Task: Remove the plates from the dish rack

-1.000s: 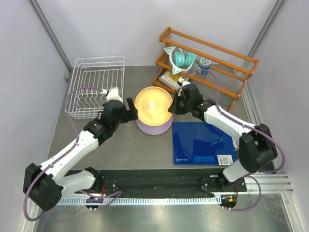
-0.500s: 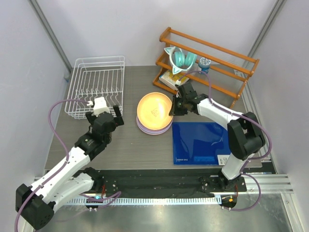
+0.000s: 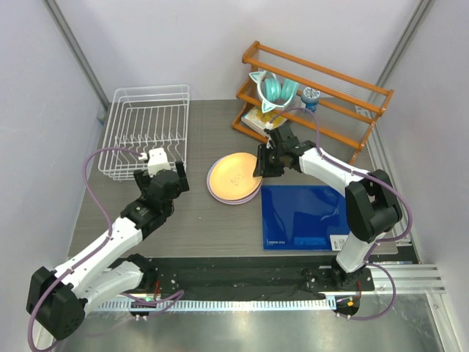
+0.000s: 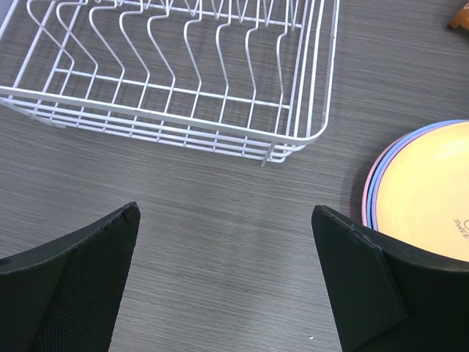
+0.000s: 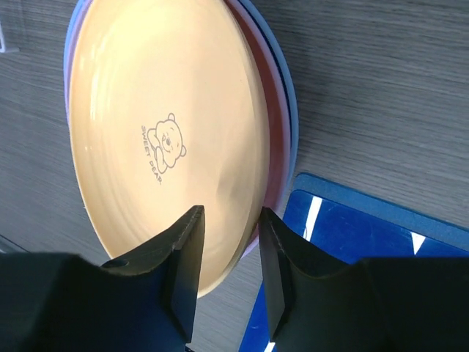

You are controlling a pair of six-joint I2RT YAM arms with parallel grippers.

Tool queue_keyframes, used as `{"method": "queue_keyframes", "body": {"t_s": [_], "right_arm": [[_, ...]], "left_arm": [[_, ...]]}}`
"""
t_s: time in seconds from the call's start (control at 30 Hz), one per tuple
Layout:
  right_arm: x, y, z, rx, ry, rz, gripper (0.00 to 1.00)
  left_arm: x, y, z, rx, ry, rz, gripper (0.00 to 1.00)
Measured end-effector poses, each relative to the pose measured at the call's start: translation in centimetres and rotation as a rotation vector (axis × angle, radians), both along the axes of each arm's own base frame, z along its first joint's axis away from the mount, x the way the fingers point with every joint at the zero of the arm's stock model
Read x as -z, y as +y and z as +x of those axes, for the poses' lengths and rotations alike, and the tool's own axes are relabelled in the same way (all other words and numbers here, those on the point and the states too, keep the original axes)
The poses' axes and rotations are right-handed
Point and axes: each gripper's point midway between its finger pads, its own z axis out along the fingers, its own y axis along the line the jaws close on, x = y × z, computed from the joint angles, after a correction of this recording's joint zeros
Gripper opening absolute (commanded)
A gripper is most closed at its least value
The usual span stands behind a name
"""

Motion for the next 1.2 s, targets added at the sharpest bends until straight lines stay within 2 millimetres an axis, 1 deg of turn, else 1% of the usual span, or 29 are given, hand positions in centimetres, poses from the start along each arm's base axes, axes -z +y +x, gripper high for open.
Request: {"method": "queue_keyframes", "body": {"t_s": [0.03, 0.07, 0.17, 0.2, 0.27, 0.33, 0.47, 0.53, 0.57, 0.63, 0.67, 0.73, 0.77, 0.8, 0.83, 0.93, 0.97, 1.03, 1.07, 1.2], "right_arm": [[0.1, -0.1, -0.1, 0.001, 0.004, -0.007, 0.43], [0.2, -0.3, -0.2, 0.004, 0.006, -0.016, 0.47], [0.1, -1.1, -0.1, 0.018, -0.006, -0.055, 0.49], [-0.1, -1.6, -0.1, 0.027, -0.019, -0.072, 0.52], [-0.9, -2.5, 0.2, 0.054, -0.054, -0.107, 0.53], [-2.1, -3.9, 0.5, 0.094, -0.111, -0.153, 0.55], [-5.0, -7.1, 1.0, 0.202, -0.242, -0.236, 0.56], [-5.9, -8.7, 1.1, 0.262, -0.299, -0.274, 0.56], [-6.1, -9.9, 1.2, 0.304, -0.336, -0.303, 0.58], [-5.8, -11.9, 0.9, 0.371, -0.384, -0.36, 0.63], [-5.4, -12.9, 0.8, 0.403, -0.406, -0.393, 0.69], [-4.3, -14.8, 0.3, 0.46, -0.45, -0.442, 0.75], [-3.6, -15.8, -0.1, 0.485, -0.468, -0.469, 0.93], [-2.7, -16.9, -0.7, 0.516, -0.497, -0.495, 0.95], [-2.1, -17.6, -1.2, 0.533, -0.507, -0.512, 0.96], [-0.6, -19.7, -2.4, 0.568, -0.563, -0.576, 0.97], [-0.4, -20.2, -2.6, 0.578, -0.576, -0.589, 0.97], [-0.5, -21.1, -2.7, 0.608, -0.611, -0.621, 0.98], [-0.7, -21.4, -2.6, 0.623, -0.629, -0.632, 1.0], [-2.2, -22.4, -2.2, 0.696, -0.699, -0.664, 1.0]], "left_arm": [[0.1, 0.0, 0.0, 0.0, 0.003, 0.002, 0.99], [0.2, 0.0, 0.0, 0.0, 0.005, 0.004, 0.99], [0.2, 0.0, 0.1, 0.0, 0.009, 0.006, 0.99], [0.3, -0.1, 0.1, 0.0, 0.011, 0.008, 0.99], [0.3, -0.2, 0.2, 0.0, 0.016, 0.01, 0.99], [0.1, -0.3, 0.5, -0.002, 0.021, 0.012, 0.99], [-0.7, -0.7, 1.1, -0.001, 0.023, 0.01, 1.0], [-1.1, -0.9, 1.2, 0.001, 0.017, 0.005, 0.99], [-1.2, -0.9, 1.3, 0.003, 0.014, 0.004, 0.99], [-1.3, -1.0, 1.4, 0.008, 0.009, 0.003, 1.0], [-1.4, -1.0, 1.4, 0.009, 0.007, 0.005, 1.0], [-1.5, -0.9, 1.5, 0.011, 0.004, 0.016, 0.99], [-1.6, -0.9, 1.5, 0.009, 0.002, 0.022, 1.0], [-1.7, -0.8, 1.5, 0.007, 0.001, 0.028, 0.99], [-1.7, -0.7, 1.5, 0.006, 0.001, 0.036, 0.99], [-2.0, -0.6, 1.6, 0.007, -0.005, 0.047, 1.0], [-2.1, -0.6, 1.6, 0.008, -0.007, 0.046, 0.99], [-2.2, -0.7, 1.7, 0.011, -0.012, 0.051, 0.99], [-2.4, -0.7, 1.8, 0.013, -0.019, 0.052, 0.99], [-2.8, -0.8, 2.1, 0.015, -0.039, 0.051, 0.99]]}}
